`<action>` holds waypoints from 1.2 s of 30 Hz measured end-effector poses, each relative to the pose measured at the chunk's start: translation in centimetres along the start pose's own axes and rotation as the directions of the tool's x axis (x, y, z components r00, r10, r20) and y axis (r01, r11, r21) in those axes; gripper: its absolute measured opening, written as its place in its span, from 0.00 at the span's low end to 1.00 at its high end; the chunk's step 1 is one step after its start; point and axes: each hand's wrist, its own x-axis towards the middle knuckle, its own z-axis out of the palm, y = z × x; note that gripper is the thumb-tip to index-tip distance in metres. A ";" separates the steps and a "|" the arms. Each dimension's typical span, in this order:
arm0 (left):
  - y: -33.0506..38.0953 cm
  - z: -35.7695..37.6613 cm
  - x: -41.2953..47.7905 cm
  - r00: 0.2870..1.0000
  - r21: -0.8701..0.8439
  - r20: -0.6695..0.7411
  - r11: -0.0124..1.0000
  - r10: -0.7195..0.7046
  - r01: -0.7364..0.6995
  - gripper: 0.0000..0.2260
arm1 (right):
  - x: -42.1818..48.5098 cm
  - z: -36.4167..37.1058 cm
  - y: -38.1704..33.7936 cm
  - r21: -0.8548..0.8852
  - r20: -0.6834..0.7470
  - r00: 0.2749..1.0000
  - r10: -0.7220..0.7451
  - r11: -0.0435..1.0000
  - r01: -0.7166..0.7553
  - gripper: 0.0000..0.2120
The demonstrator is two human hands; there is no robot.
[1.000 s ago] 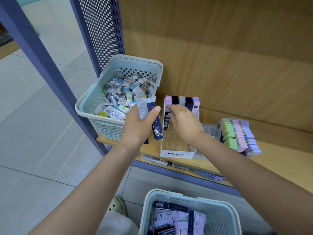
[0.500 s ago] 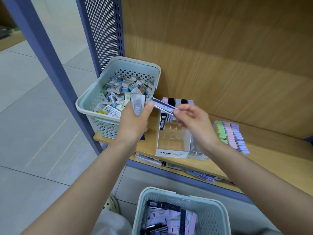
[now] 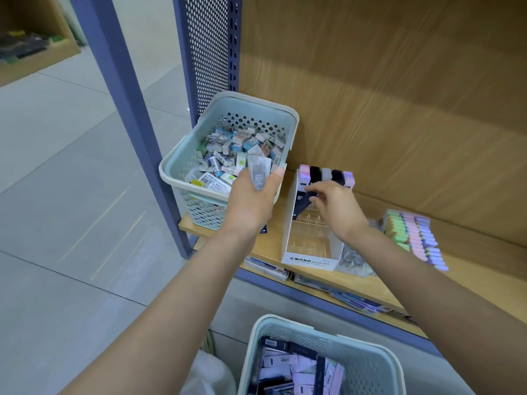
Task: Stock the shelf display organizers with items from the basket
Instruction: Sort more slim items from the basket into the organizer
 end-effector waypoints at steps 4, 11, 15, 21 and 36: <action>0.3 -0.2 0.2 1.000 -0.026 0.013 1.000 0.000 0.000 0.22 | 0.1 1.1 0.1 -0.037 0.067 0.998 0.016 0.999 -0.014 0.11; 1.1 -0.6 -0.4 0.998 -0.074 0.058 0.997 -0.024 0.029 0.17 | 0.6 2.4 0.2 -0.114 -0.046 0.999 0.025 0.993 -0.030 0.07; 1.3 -0.5 -0.2 0.993 -0.074 0.083 0.993 -0.082 0.088 0.11 | 0.3 2.4 0.1 -0.261 0.003 0.999 -0.037 0.965 0.036 0.12; 1.0 -0.4 -0.1 0.972 -0.044 0.156 0.981 -0.178 0.187 0.10 | -1.7 0.1 -2.4 -0.049 -0.067 0.996 -0.053 0.998 0.050 0.16; 1.4 2.8 -3.3 0.921 0.150 0.389 0.987 -0.013 -0.049 0.08 | -7.9 -8.5 -3.8 0.769 0.121 0.966 0.229 0.593 -0.238 0.08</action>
